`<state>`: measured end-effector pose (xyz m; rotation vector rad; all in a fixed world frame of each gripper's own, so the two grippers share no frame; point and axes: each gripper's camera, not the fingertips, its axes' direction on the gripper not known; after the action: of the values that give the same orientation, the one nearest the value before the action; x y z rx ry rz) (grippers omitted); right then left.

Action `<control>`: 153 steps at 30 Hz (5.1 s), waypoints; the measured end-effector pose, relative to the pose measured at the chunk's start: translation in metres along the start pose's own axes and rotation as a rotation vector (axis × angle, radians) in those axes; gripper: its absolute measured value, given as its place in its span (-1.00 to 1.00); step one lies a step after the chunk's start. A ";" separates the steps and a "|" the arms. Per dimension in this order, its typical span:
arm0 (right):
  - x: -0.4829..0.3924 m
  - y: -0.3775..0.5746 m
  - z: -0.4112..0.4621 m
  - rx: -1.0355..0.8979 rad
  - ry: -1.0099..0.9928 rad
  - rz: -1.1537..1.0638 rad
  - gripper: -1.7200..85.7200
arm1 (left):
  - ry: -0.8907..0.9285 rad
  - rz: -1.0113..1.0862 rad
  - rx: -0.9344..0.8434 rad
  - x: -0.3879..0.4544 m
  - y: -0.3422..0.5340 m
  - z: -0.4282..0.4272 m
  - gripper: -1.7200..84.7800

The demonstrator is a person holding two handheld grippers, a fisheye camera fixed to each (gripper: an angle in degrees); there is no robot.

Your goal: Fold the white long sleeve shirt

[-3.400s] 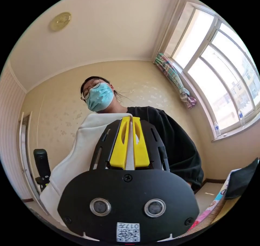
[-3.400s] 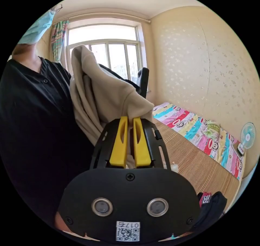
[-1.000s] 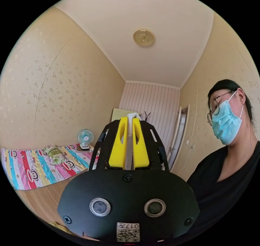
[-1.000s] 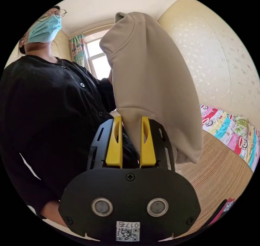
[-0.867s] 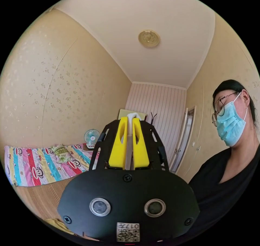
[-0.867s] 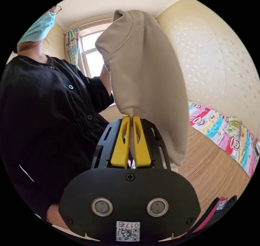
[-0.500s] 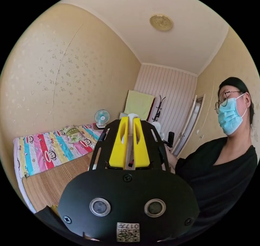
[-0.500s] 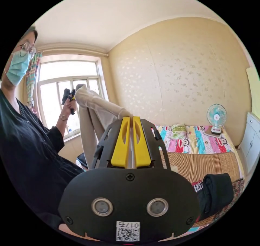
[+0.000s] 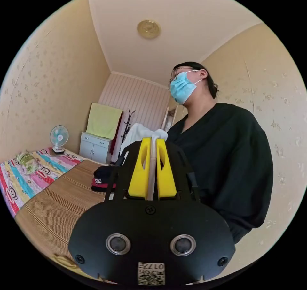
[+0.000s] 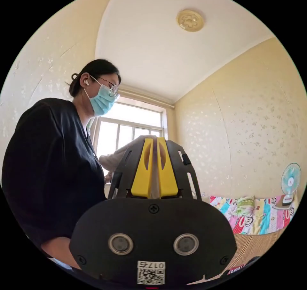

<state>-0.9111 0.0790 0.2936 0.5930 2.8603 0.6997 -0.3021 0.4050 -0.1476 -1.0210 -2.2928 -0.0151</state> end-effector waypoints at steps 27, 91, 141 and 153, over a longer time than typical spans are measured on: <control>0.375 0.411 0.064 -1.471 0.515 0.775 -0.81 | -0.944 -1.429 -0.703 -0.317 0.230 -0.116 -0.75; 0.277 0.178 -0.175 -1.562 1.055 1.183 -0.80 | -1.079 -2.040 -0.604 0.138 0.018 -0.306 -0.84; 0.284 -0.016 -0.157 -0.848 1.361 0.919 -0.87 | -1.157 -1.965 -0.408 0.151 -0.134 -0.198 -0.85; 0.275 -0.047 0.127 -0.720 0.536 0.373 -0.88 | -1.135 -2.031 -0.263 0.177 -0.122 -0.220 -0.84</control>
<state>-1.1501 0.2052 0.1485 0.9123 2.5982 2.0906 -0.3571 0.3823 0.1541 2.0196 -3.1187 -0.6655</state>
